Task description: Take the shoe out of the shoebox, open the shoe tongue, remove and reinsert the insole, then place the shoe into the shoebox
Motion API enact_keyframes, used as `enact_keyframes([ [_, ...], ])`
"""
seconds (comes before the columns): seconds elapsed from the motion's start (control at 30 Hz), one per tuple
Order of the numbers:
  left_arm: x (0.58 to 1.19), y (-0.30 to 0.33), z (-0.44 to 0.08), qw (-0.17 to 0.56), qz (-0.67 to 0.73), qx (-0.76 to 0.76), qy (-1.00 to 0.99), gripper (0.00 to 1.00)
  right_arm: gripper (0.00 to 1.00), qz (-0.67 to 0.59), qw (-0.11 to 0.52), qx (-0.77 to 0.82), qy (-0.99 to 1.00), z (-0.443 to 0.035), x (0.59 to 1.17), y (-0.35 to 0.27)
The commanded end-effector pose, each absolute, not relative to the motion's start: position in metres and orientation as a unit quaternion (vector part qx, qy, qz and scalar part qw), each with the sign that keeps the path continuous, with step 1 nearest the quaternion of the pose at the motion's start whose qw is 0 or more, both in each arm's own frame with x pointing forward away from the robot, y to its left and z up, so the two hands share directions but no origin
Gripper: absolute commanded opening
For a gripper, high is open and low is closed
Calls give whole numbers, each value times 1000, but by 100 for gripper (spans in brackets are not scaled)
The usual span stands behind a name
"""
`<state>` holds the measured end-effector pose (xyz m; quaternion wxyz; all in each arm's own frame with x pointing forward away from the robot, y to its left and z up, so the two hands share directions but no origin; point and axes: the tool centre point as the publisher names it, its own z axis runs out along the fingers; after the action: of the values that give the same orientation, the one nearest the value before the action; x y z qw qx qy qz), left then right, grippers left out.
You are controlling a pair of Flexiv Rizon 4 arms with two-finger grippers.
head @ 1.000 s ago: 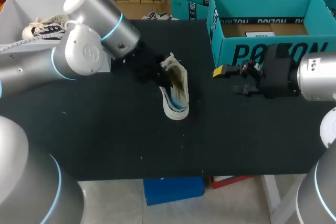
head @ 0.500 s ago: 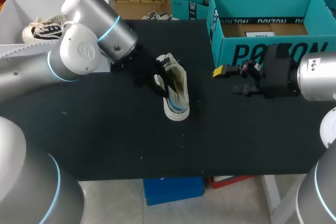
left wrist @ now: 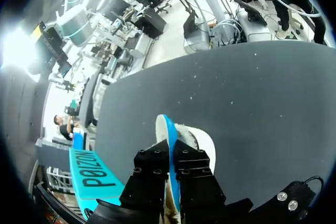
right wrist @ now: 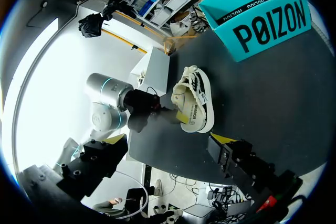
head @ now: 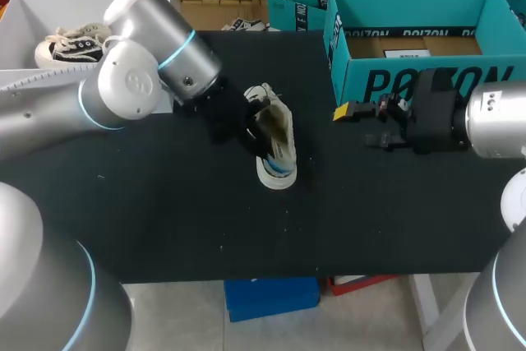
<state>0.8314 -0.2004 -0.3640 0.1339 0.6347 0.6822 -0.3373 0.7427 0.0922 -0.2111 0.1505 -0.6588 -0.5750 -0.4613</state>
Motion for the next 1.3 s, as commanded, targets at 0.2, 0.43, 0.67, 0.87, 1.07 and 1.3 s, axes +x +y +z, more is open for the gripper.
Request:
enact_keyframes([
  [0.2, 841, -201, -367, 139, -314, 636, 691, 0, 100, -462, 151, -659, -575, -211, 743, 92],
  [0.43, 851, -203, -371, 142, -299, 630, 702, 0, 100, -462, 151, -659, -575, -211, 743, 92],
  [0.67, 863, -200, -377, 143, -286, 621, 716, 0, 100, -462, 151, -659, -575, -211, 743, 92],
  [0.87, 874, -196, -376, 152, -271, 613, 726, 0, 100, -462, 151, -659, -575, -211, 743, 92],
  [1.07, 879, -194, -378, 152, -267, 609, 731, 0, 100, -462, 151, -659, -575, -211, 743, 92],
  [1.3, 865, -206, -386, 133, -275, 622, 721, 20, 100, -462, 151, -659, -575, -211, 743, 92],
])
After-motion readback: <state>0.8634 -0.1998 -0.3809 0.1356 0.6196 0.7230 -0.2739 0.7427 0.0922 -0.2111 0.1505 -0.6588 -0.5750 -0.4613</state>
